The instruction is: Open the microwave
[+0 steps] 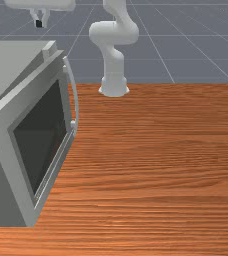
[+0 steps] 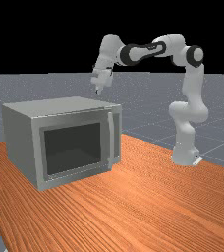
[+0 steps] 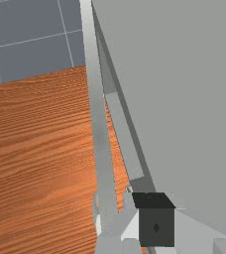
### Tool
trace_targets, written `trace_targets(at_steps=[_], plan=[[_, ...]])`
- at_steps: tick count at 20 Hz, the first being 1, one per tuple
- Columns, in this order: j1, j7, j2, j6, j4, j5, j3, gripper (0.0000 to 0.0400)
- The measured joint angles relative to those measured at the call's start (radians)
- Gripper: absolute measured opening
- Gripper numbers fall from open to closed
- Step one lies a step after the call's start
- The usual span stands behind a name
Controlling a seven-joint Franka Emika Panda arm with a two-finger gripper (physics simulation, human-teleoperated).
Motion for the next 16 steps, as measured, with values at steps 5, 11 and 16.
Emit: trace_targets(at_steps=[5,11,16], plan=[[-0.034,0.066,0.008,0.128,-0.104,-0.111,0.002,0.0000],[0.004,0.145,-0.042,0.173,-0.238,-0.132,0.069,0.0000],[0.027,0.160,-0.046,0.183,-0.273,-0.133,0.095,0.0009]])
